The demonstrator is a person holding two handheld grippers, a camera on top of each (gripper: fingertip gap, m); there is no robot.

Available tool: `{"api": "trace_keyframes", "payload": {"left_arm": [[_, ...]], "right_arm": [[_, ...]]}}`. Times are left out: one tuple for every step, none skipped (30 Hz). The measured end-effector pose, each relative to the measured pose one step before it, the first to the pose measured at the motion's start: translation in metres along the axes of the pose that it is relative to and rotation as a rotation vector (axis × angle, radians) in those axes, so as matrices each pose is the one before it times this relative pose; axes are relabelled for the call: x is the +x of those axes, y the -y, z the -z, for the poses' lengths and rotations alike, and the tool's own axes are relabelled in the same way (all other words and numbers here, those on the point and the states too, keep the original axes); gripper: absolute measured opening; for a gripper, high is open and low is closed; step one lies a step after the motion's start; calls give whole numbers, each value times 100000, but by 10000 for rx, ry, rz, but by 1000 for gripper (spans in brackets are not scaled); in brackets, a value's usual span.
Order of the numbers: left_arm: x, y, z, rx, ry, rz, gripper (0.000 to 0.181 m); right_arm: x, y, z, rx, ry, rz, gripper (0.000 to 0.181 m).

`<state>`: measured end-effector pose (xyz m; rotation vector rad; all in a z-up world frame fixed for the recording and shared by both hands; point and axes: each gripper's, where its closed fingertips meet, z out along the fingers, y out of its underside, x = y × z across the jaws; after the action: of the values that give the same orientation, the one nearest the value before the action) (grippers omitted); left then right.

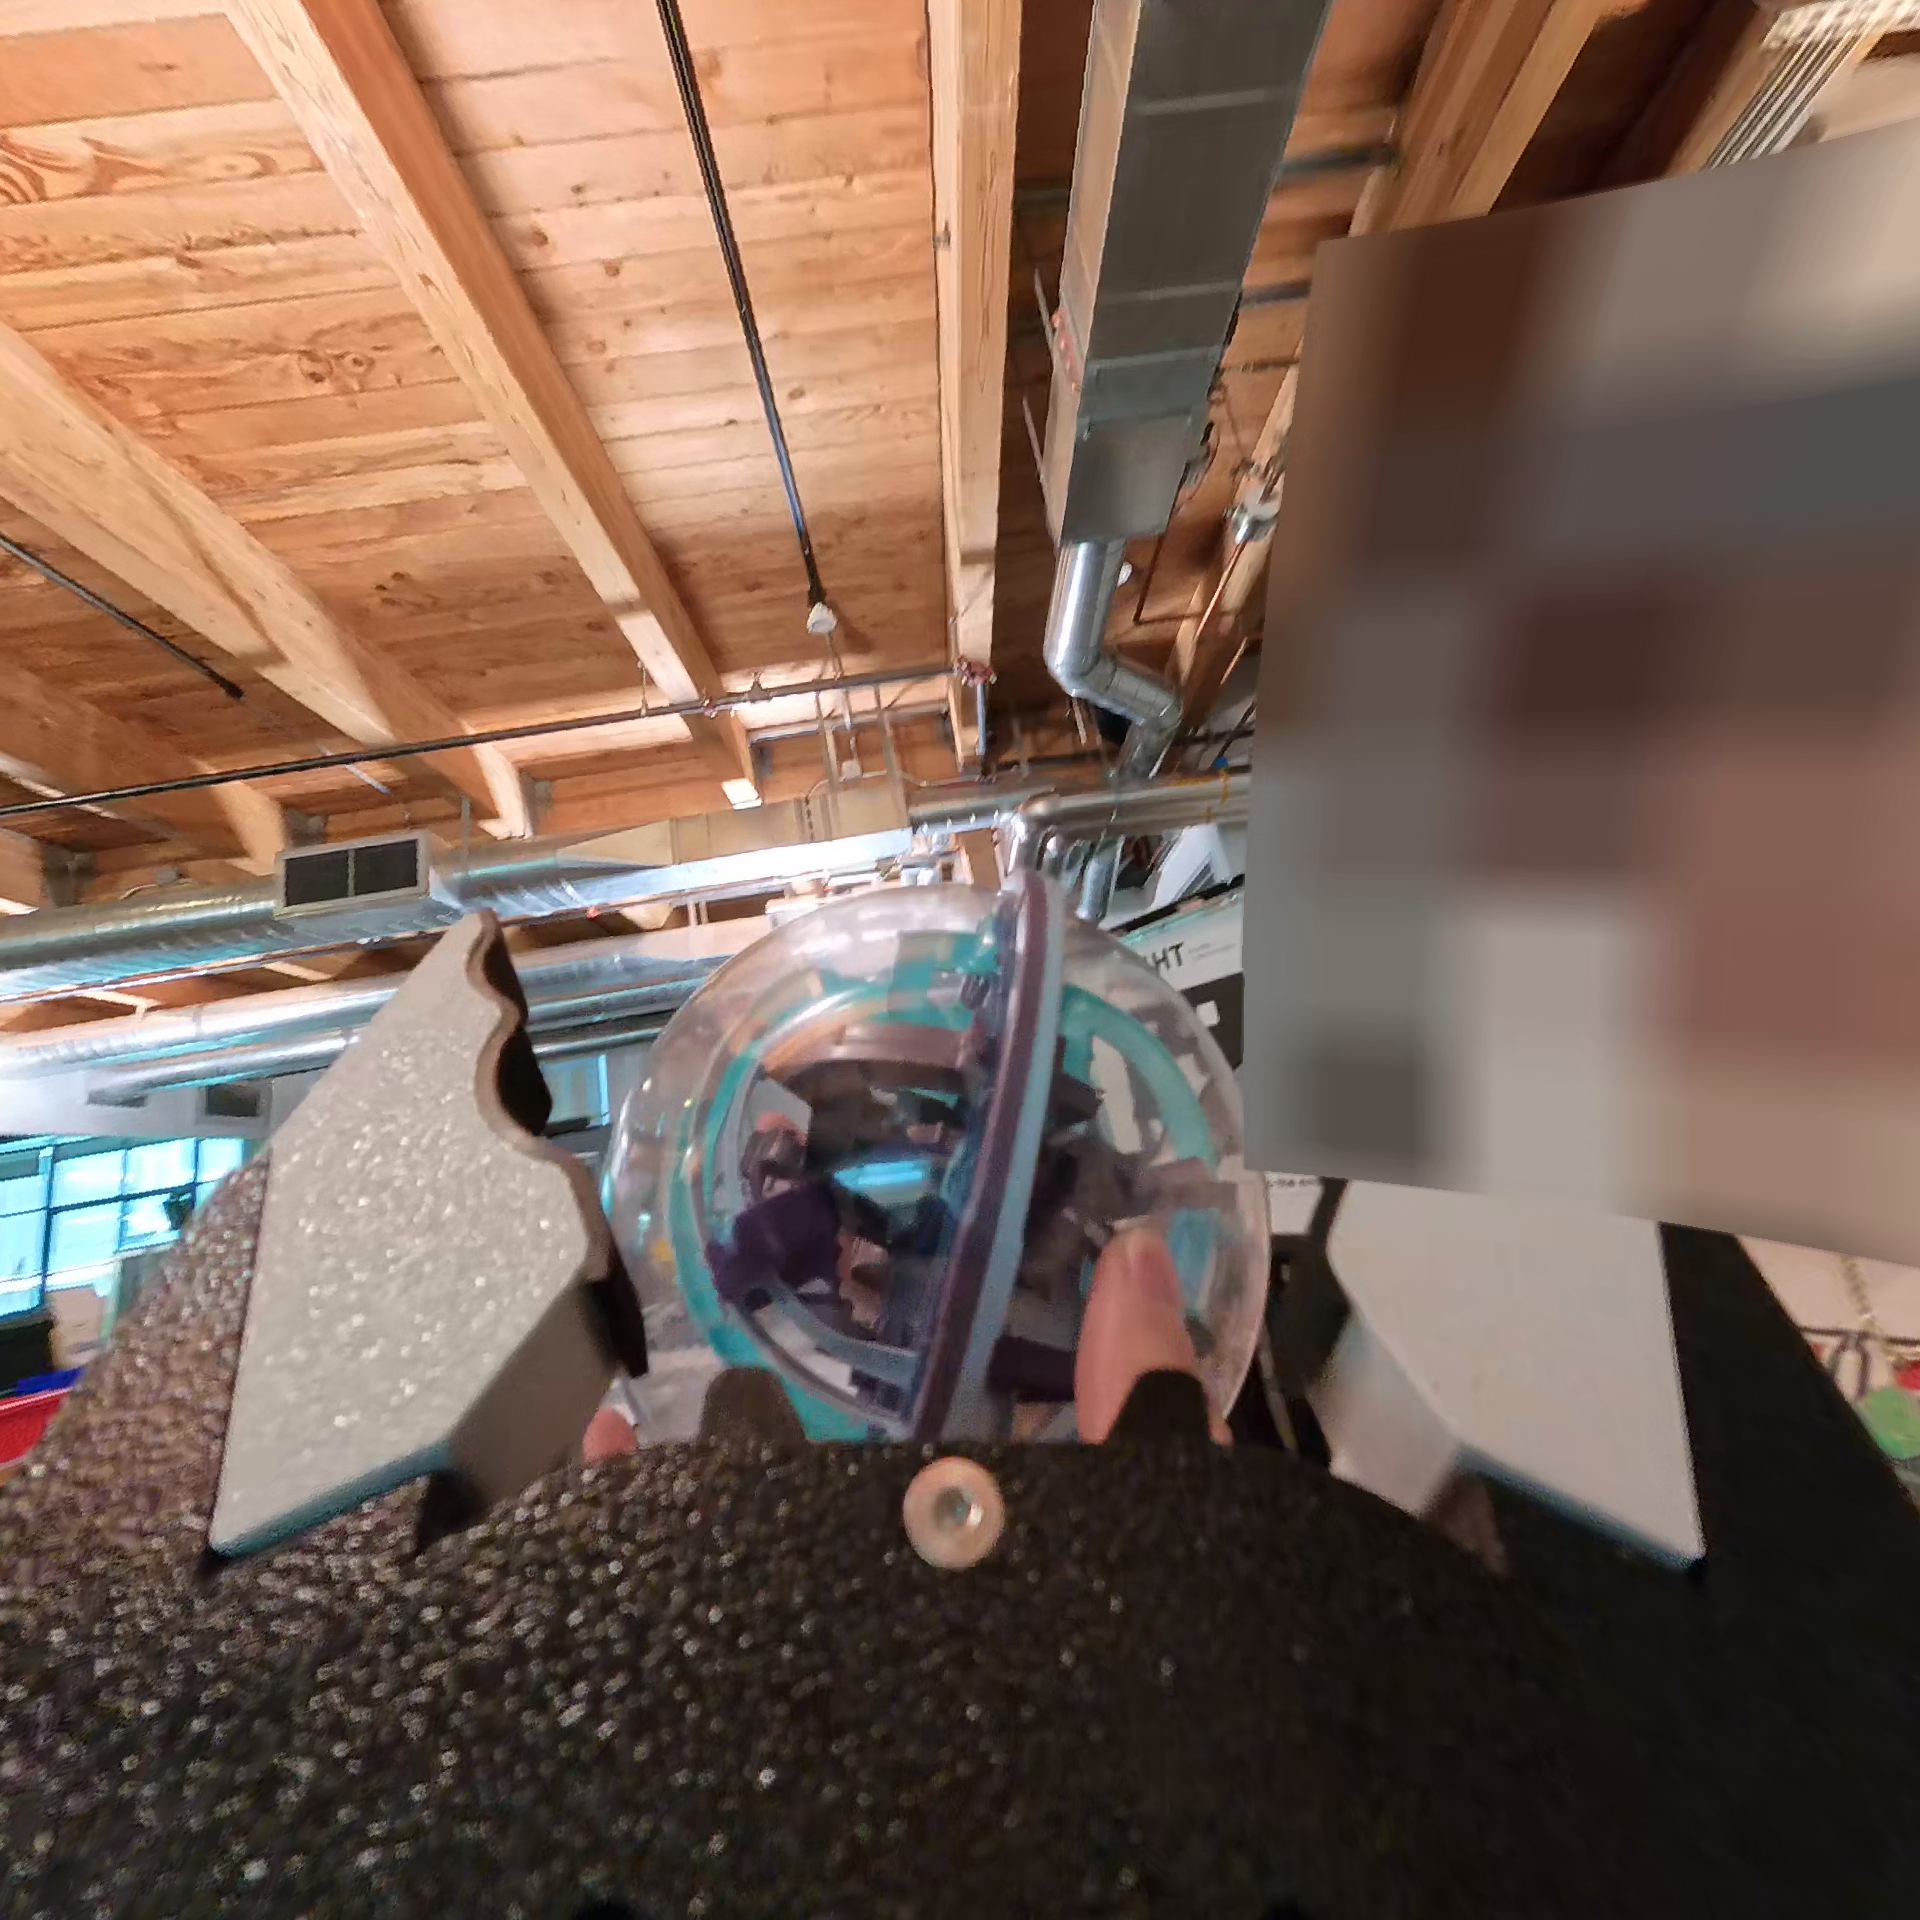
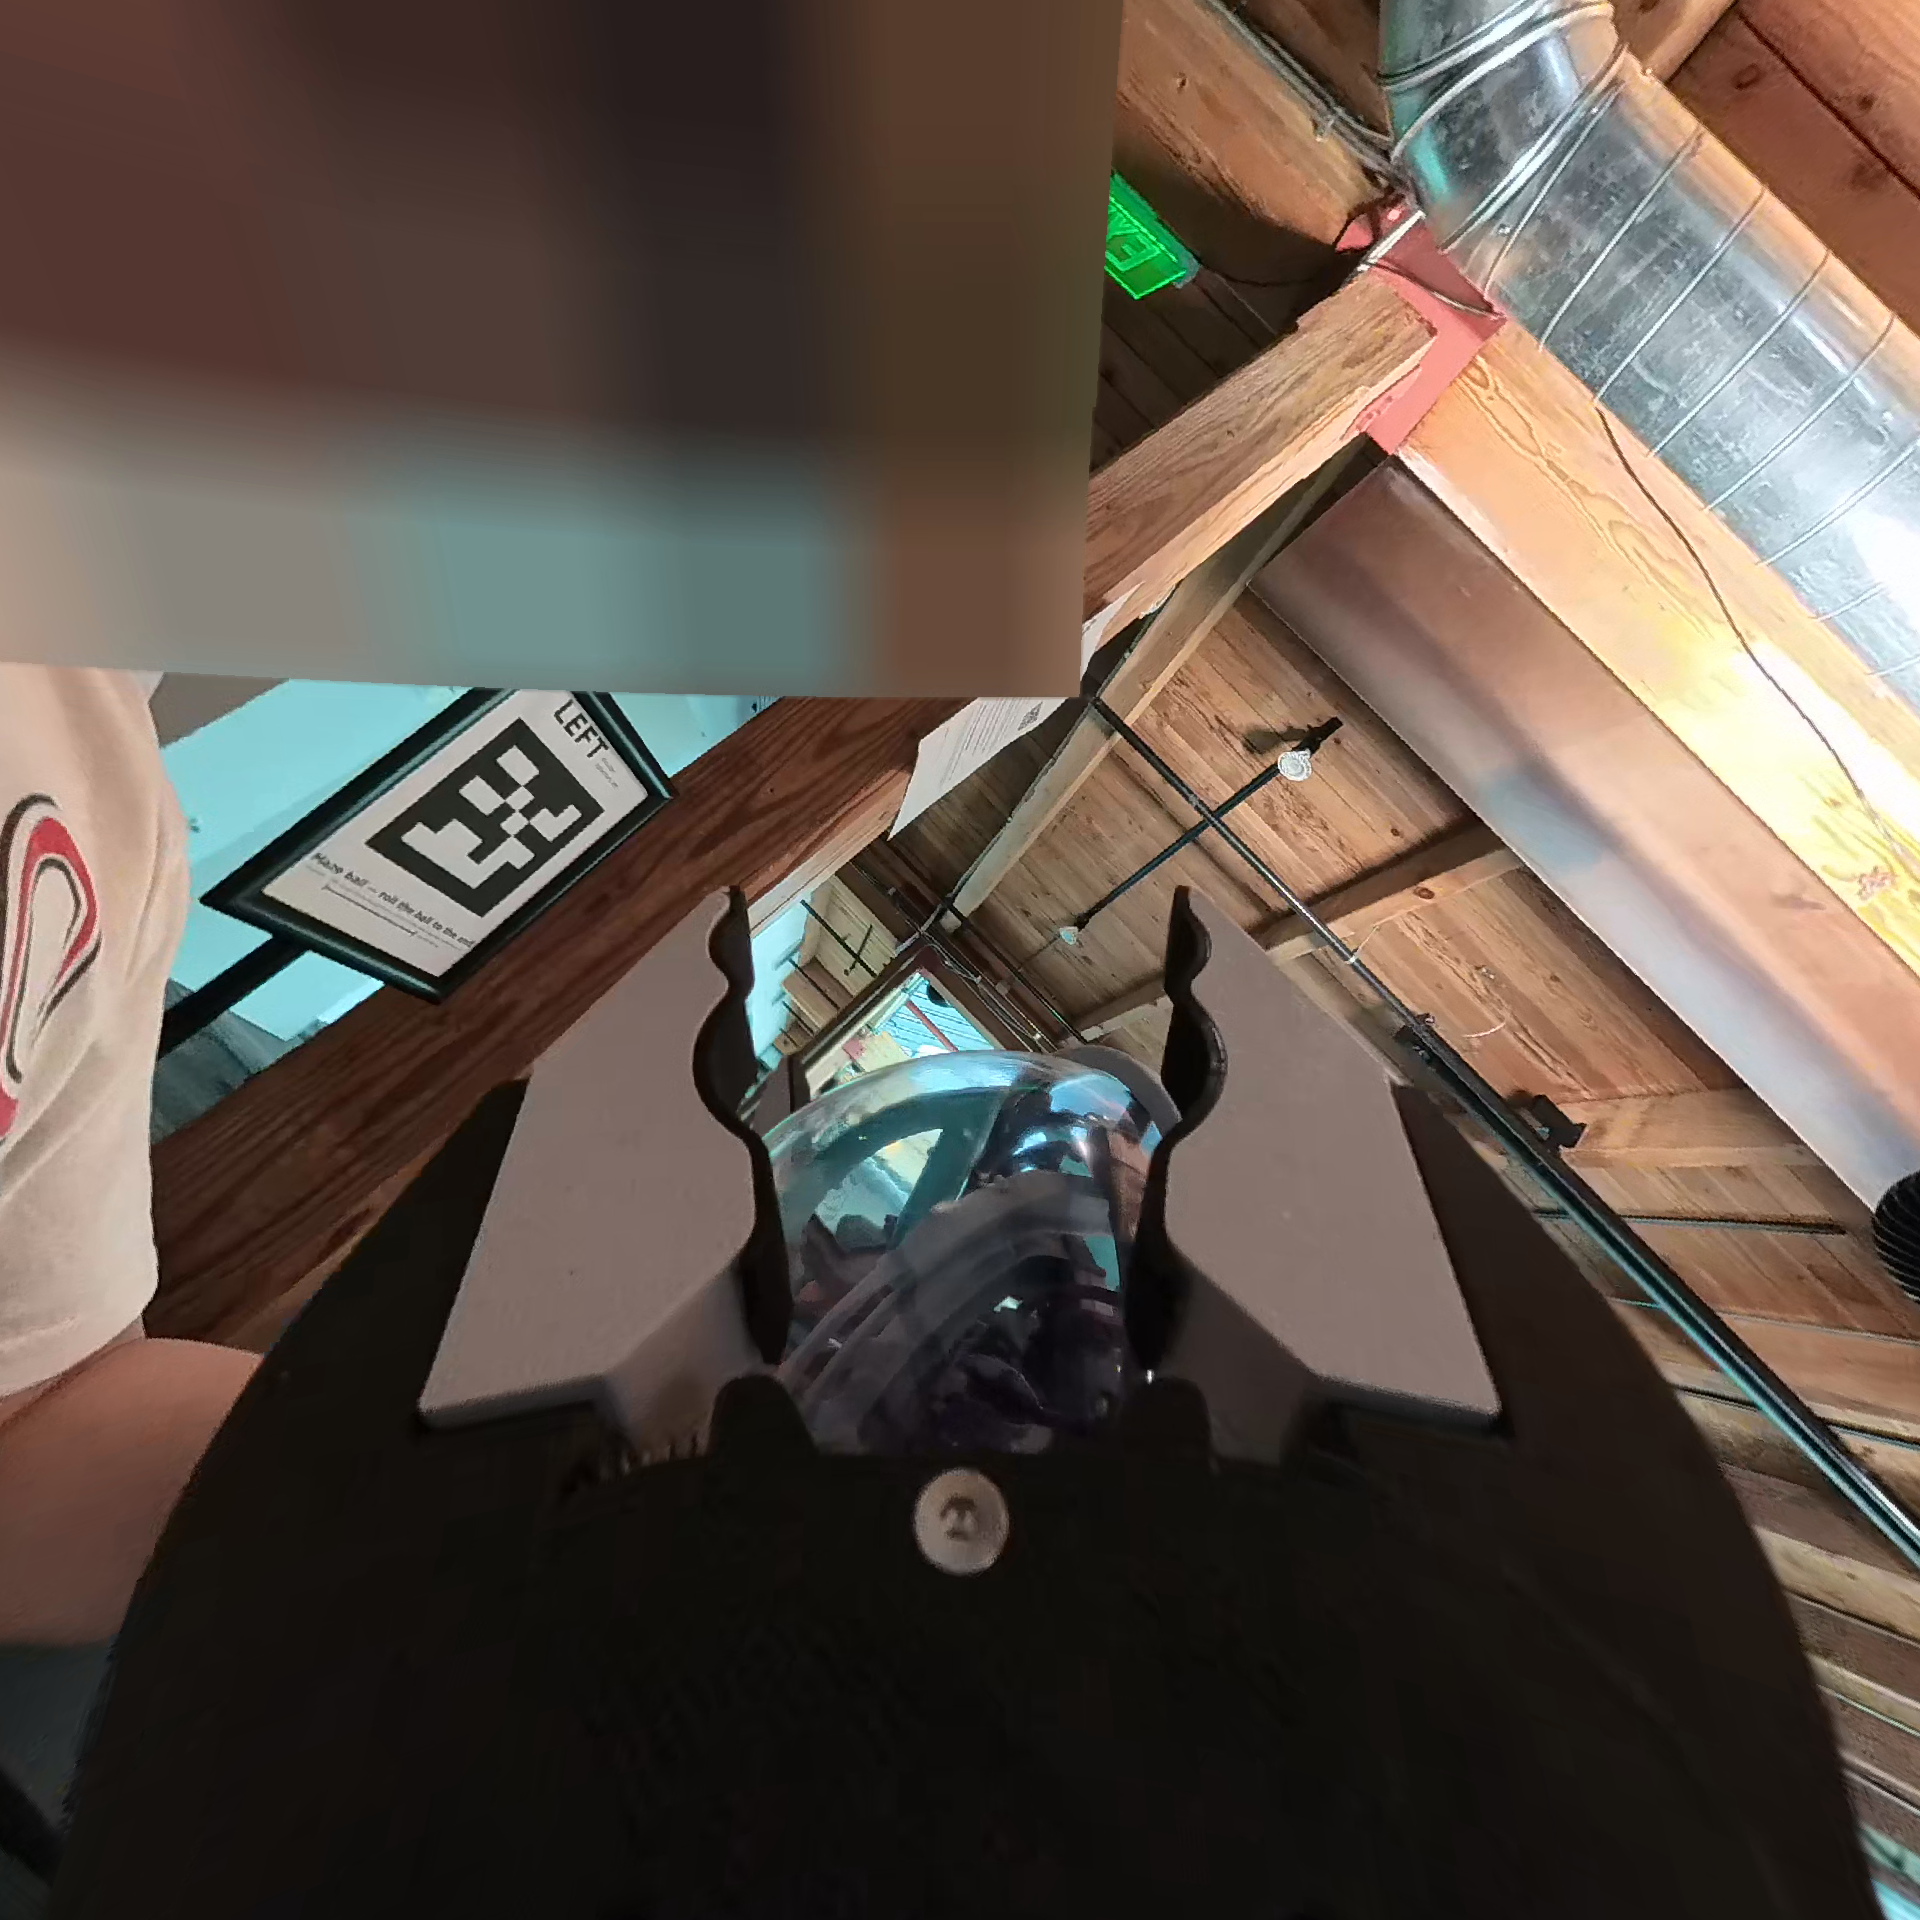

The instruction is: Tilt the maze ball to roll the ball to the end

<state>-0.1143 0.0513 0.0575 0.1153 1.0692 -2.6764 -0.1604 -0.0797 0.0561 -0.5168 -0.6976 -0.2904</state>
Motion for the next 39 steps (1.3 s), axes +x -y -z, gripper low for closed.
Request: {"api": "trace_keyframes", "payload": {"left_arm": [[0, -227, -166, -162, 99, -167, 156], [127, -55, -196, -26, 51, -138, 156], [338, -272, -247, -118, -64, -159, 156], [305, -491, -263, -267, -72, -218, 156], [39, -350, -215, -230, 95, -213, 156], [-34, -74, -126, -108, 128, -181, 156], [114, 57, -60, -31, 5, -118, 157], [131, 42, -35, -33, -34, -67, 157], [8, -20, -34, -59, 26, -80, 157], [-67, -82, -26, -90, 77, -113, 157], [-24, -88, -47, -65, 56, -106, 157], [54, -143, -99, -56, 18, -137, 157], [130, -266, -132, -94, -4, -212, 157], [112, -253, -132, -110, 7, -248, 157], [-30, 26, -63, 26, 88, -207, 157], [-42, 129, -13, 78, 70, -145, 157], [31, 77, 1, 64, -2, -60, 157], [73, 56, 8, 57, -45, 3, 157], [84, 127, 0, 90, -52, 61, 157], [106, 155, 4, 107, -70, 45, 157], [94, 11, 11, 1, -57, -68, 157], [-3, -31, 8, -35, 5, -95, 157], [154, 135, 23, 78, -96, -89, 157], [191, 164, 22, 108, -107, -88, 157], [-11, 72, 41, 45, 13, -59, 157], [-27, 70, 61, 43, -19, 23, 157], [152, 75, 58, 50, -142, 46, 157], [85, 8, 92, 28, -102, 14, 157], [107, 36, 97, 62, -117, 16, 157], [57, 88, 85, 103, -93, 84, 158], [47, 130, 85, 145, -84, 135, 157], [-5, 180, 95, 177, -59, 145, 158], [-7, 241, 90, 219, -46, 162, 157], [-49, 285, 90, 231, -10, 139, 157], [-43, 279, 101, 211, -4, 76, 157], [-28, 233, 109, 177, -19, 30, 157], [-32, 193, 115, 150, -20, 37, 157], [-95, 179, 109, 141, 11, 70, 157], [-187, 196, 101, 144, 74, 104, 156]], "right_arm": [[257, 34, 138, 52, -84, -113, 78], [407, -112, 128, -11, -193, -108, 80], [366, -78, 89, 38, -171, -138, 85], [372, 116, 94, 145, -184, -209, 88], [363, 105, 65, 99, -175, -219, 88], [156, 42, 49, 36, -52, -113, 88], [42, 41, 30, 41, -11, -79, 88], [85, 36, 8, 57, -46, -99, 88], [84, 28, -4, 66, -40, -150, 87], [110, -12, 15, 80, -51, -151, 87], [183, -25, 37, 88, -96, -139, 86], [247, -102, 59, 56, -121, -138, 87], [243, -112, 57, 42, -114, -78, 88], [202, -103, 78, 7, -85, -41, 90], [218, -55, 101, -12, -68, -40, 89], [208, -78, 71, -38, -64, -69, 89], [79, -57, 38, -15, -5, -61, 89], [37, -51, 17, 3, -8, -44, 89], [-12, -57, -12, -6, -6, -22, 89], [-30, -56, -33, -5, 3, -13, 89], [-14, -45, -21, -11, -9, 18, 89], [-18, -59, -10, -41, 4, 37, 89], [12, -167, -37, -106, -2, 7, 88], [45, -279, -53, -137, -26, -25, 89], [79, -166, -22, -65, -49, -18, 90], [34, -47, -5, -4, -24, -6, 89], [-7, -97, -31, -46, 7, -42, 88], [-97, -69, -39, -46, 45, 17, 87], [-139, -20, -37, -30, 58, 49, 86], [-98, 31, -64, -7, 24, 25, 85], [-77, 94, -63, 34, -2, 5, 84], [-67, 172, -50, 97, -10, -20, 83], [-41, 218, -47, 134, -31, -36, 81], [-14, 163, -53, 110, -39, -20, 79], [-64, 83, -39, 62, -8, 27, 78], [-91, 15, -32, 21, 19, 47, 78], [-80, 21, -25, 19, 14, 23, 77], [-13, 6, -17, 20, -13, -6, 77], [23, 7, -10, 23, -26, -5, 76]]}}
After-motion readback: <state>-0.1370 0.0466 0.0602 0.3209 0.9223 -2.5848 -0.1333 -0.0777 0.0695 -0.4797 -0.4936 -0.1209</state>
